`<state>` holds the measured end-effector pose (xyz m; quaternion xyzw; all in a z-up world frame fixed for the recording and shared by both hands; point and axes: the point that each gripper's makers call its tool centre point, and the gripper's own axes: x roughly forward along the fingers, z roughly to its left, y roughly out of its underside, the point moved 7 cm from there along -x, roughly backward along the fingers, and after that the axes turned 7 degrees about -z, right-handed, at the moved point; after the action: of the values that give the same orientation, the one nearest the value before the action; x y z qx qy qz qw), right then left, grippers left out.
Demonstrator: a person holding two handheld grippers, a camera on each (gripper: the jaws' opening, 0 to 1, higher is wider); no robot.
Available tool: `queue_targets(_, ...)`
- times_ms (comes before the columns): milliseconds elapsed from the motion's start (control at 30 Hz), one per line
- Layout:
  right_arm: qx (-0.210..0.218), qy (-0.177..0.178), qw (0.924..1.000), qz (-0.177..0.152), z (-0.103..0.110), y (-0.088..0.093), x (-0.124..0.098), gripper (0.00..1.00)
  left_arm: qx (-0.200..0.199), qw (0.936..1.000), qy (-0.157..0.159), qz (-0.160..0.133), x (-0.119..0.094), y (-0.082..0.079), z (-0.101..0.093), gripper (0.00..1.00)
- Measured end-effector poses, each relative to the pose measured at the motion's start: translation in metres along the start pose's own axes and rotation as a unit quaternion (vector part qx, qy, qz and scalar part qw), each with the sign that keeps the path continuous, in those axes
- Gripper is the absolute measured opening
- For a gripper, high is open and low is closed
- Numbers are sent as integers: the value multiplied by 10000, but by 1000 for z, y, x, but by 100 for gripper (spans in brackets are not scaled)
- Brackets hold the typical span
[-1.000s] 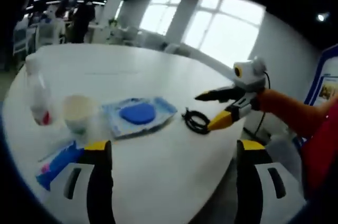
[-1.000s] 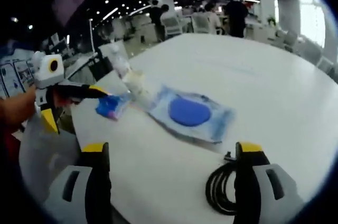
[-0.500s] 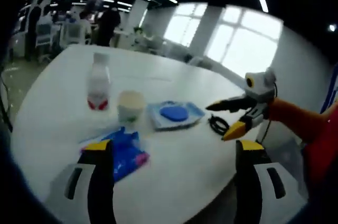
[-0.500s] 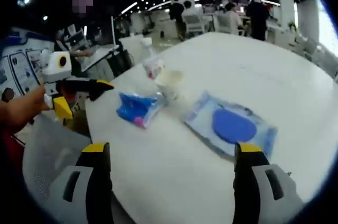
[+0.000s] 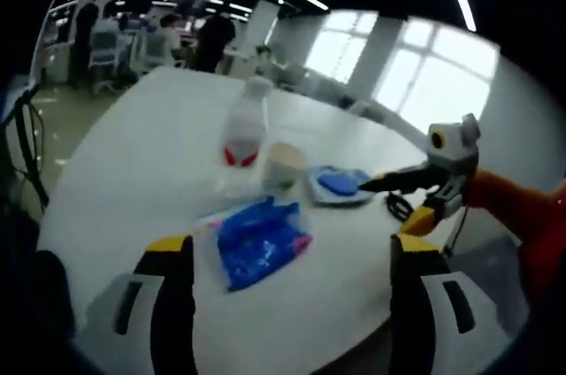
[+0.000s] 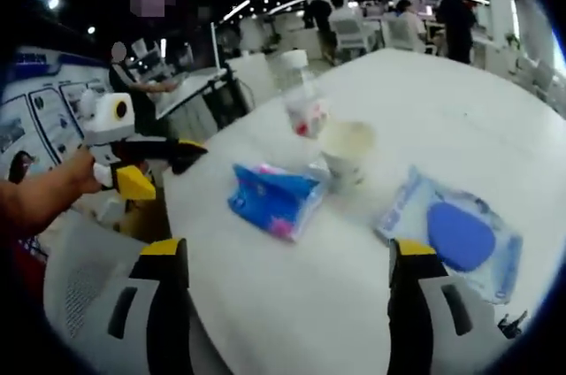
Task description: Arrange the tabletop items into an orderly group along one side of the table until the central work area is clear of visible clutter.
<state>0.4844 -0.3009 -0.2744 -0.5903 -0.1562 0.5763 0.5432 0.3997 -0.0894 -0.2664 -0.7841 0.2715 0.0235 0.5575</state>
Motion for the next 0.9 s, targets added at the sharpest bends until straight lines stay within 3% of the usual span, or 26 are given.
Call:
queue_targets(333, 248, -41, 9996, 151, 0, 5, 35, 82, -126, 9995, -212, 181, 16, 14, 26, 80)
queue_targets(500, 342, -15, 9994, 73, -2, 5, 49, 71, -170, 9991, -283, 276, 26, 21, 36, 74)
queue_targets(800, 464, 118, 9988, 133, -9, 11, 67, 45, -220, 9985, -362, 355, 37, 29, 46, 53)
queue_targets(900, 462, 210, 9986, 150, -12, 12, 71, 42, -199, 9985, -372, 362, 39, 30, 46, 48)
